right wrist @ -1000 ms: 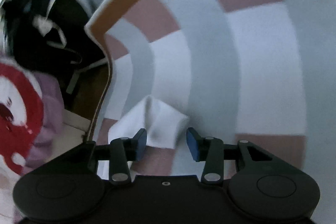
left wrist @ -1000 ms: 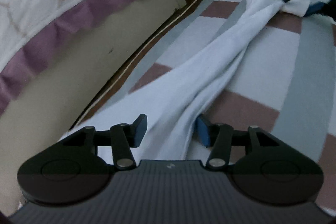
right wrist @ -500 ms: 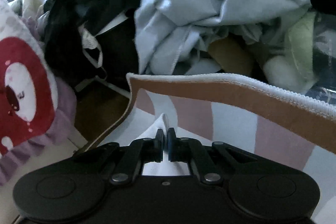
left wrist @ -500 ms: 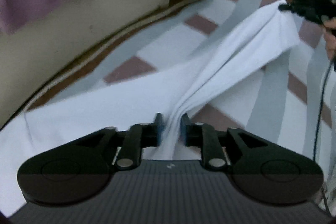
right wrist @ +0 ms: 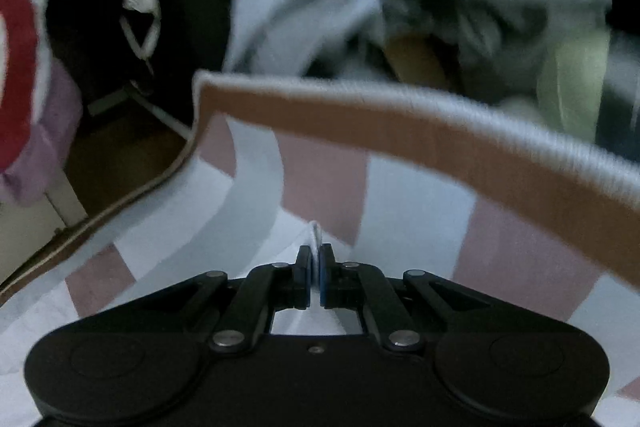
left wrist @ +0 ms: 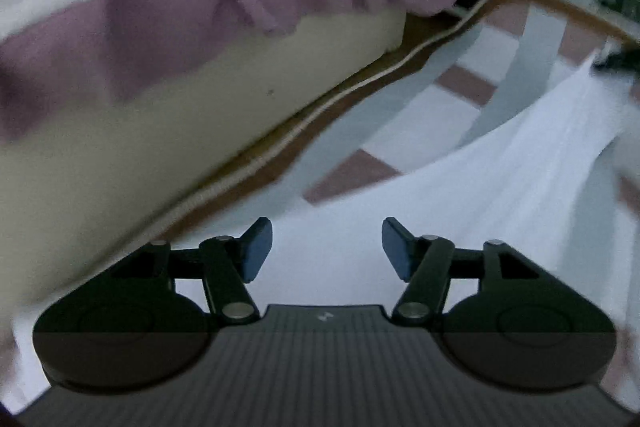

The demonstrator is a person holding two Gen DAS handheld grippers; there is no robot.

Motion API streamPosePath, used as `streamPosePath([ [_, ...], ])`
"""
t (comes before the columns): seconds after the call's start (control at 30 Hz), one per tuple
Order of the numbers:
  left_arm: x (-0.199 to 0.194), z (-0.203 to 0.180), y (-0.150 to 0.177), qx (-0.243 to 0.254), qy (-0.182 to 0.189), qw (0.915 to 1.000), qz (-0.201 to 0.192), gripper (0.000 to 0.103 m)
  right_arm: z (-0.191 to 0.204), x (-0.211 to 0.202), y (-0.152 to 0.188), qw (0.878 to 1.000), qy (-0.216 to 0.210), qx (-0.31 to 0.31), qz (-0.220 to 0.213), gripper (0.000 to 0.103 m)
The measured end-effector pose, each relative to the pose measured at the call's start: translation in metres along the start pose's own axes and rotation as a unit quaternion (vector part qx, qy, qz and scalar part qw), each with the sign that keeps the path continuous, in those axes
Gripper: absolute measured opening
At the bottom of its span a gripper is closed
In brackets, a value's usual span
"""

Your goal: Fold clothes

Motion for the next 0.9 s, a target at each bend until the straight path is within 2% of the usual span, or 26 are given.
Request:
streamPosePath([
  [0.07, 0.019, 0.002, 0.0, 0.065, -0.02, 0.9974, 0.024, 0.072, 0.004, -0.001, -0.003, 1.0, -0.004, -0.005, -0.009, 0.003],
  [0.13, 0.029, -0.001, 0.003, 0.109, -0.014, 0.9933, 0.036, 0.073, 0.005, -0.002, -0.005, 1.0, -0.008, -0.006, -0.017, 0.003],
  [0.17, 0.03, -0.001, 0.001, 0.119, -0.009, 0.9924, 0.029, 0.078, 0.005, -0.002, -0.006, 1.0, -0.008, -0.005, -0.022, 0.003],
  [0.2, 0.031, 0.0, 0.0, 0.119, -0.003, 0.9924, 0.03, 0.083, 0.004, -0.002, -0.006, 1.0, -0.008, -0.005, -0.028, 0.003],
  [0.27, 0.034, 0.001, -0.002, 0.119, 0.009, 0.9923, 0.033, 0.083, 0.005, -0.001, -0.008, 0.999, -0.01, -0.009, -0.036, 0.003],
  [0.33, 0.031, -0.004, 0.001, 0.096, 0.041, 0.9939, 0.035, 0.074, 0.007, -0.001, -0.012, 0.999, -0.015, -0.006, -0.044, 0.003],
  [0.37, 0.03, -0.006, 0.003, 0.084, 0.057, 0.9942, 0.036, 0.05, 0.009, -0.002, -0.014, 0.999, -0.017, -0.008, -0.047, 0.003],
  [0.4, 0.027, -0.011, 0.004, 0.071, 0.078, 0.9937, 0.038, 0.017, 0.009, -0.002, -0.013, 0.999, -0.018, -0.007, -0.048, 0.003],
  [0.43, 0.023, -0.016, 0.005, 0.056, 0.097, 0.9928, 0.041, 0.006, 0.01, -0.001, -0.012, 0.999, -0.019, -0.006, -0.047, 0.003],
  [0.47, 0.022, -0.018, 0.006, 0.035, 0.094, 0.9941, 0.043, 0.002, 0.011, 0.0, -0.012, 0.999, -0.02, -0.005, -0.046, 0.003],
  [0.53, 0.018, -0.028, 0.005, 0.07, 0.065, 0.9948, 0.034, 0.0, 0.01, 0.002, -0.007, 0.999, -0.029, 0.008, -0.041, 0.003],
  [0.57, 0.018, -0.029, 0.003, 0.096, 0.038, 0.9943, 0.027, 0.0, 0.009, 0.003, -0.005, 0.999, -0.033, 0.016, -0.038, 0.003],
  [0.6, 0.021, -0.027, -0.002, 0.102, 0.017, 0.9944, 0.02, 0.0, 0.01, 0.004, -0.004, 0.998, -0.047, 0.027, -0.038, 0.003],
  [0.7, 0.025, -0.008, -0.024, 0.061, -0.044, 0.9971, -0.014, 0.0, 0.008, 0.003, -0.004, 0.997, -0.051, 0.045, -0.038, 0.003],
  [0.8, 0.032, 0.017, -0.043, 0.036, -0.121, 0.9909, -0.047, 0.0, 0.004, 0.006, -0.001, 0.999, -0.02, 0.025, -0.041, 0.004],
  [0.83, 0.033, 0.02, -0.044, 0.018, -0.129, 0.9905, -0.046, 0.0, 0.002, 0.007, 0.001, 0.999, 0.01, 0.005, -0.048, 0.004],
  [0.87, 0.032, 0.019, -0.045, -0.01, -0.113, 0.9924, -0.048, 0.0, -0.002, 0.007, 0.002, 0.997, 0.042, -0.018, -0.055, 0.005],
  [0.9, 0.031, 0.017, -0.045, -0.038, -0.098, 0.9932, -0.05, 0.001, -0.006, 0.006, 0.002, 0.995, 0.077, -0.038, -0.056, 0.014],
])
Point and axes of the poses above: each gripper's, at about its wrist camera, not at the fingertips, and x roughly the way its jaws point, z to its left, y to its underside, the point moved 10 cm from there along x, roughly the way its jaws point, and after that the axes turned 12 degrees about -z, right-handed, at the moved point
